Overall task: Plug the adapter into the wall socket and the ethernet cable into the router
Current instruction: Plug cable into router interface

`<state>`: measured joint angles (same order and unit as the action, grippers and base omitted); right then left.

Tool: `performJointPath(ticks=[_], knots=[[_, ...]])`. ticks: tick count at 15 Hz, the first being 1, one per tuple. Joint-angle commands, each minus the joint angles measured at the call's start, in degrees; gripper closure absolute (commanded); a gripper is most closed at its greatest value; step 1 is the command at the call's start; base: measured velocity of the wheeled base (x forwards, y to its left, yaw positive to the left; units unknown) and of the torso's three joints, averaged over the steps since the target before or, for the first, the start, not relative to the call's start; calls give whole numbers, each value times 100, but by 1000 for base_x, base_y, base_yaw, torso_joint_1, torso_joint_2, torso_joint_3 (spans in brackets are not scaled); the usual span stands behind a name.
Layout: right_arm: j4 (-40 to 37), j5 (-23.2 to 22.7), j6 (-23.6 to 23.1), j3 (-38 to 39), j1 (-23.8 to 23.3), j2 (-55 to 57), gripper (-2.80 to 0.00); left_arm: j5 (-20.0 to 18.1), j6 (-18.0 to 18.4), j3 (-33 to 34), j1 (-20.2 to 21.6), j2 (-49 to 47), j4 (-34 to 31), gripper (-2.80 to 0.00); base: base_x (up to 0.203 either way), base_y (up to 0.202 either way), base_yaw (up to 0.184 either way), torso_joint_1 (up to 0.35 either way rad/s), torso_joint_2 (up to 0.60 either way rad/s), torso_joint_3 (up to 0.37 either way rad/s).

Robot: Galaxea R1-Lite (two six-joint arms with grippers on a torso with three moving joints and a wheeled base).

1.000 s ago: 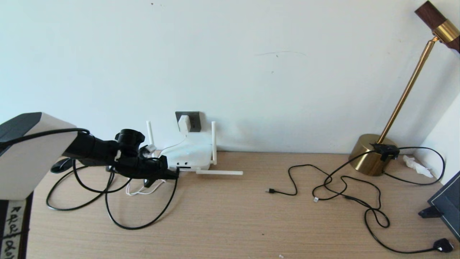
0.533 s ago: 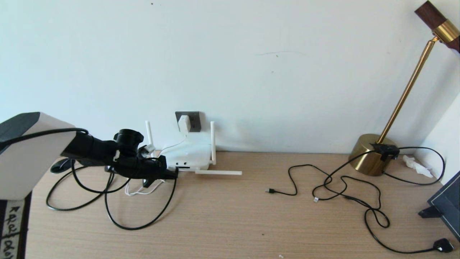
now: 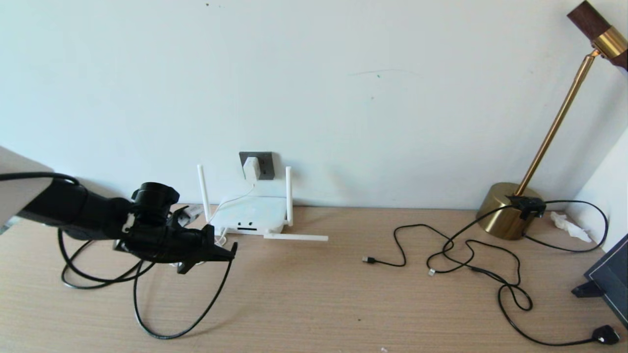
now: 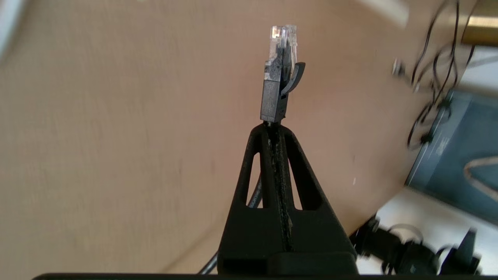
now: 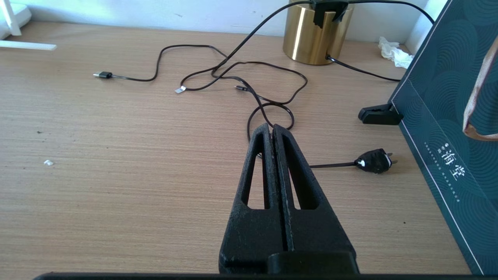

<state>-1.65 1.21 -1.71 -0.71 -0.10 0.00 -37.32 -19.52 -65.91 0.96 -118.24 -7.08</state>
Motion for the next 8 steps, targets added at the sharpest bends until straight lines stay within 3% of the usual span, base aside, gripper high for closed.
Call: performJointPath(ticks=[1, 4, 8], knots=[[-2, 2, -5, 0, 1, 9, 0, -29, 155, 639, 0, 713, -12, 0, 0, 0, 0, 0, 0, 0], [-2, -6, -5, 0, 1, 9, 0, -17, 377, 1286, -24, 1098, -11, 0, 0, 0, 0, 0, 0, 0], [-2, 2, 4, 0, 1, 9, 0, 429, 1566, 2088, -43, 1403, -12, 0, 0, 0, 0, 0, 0, 0]])
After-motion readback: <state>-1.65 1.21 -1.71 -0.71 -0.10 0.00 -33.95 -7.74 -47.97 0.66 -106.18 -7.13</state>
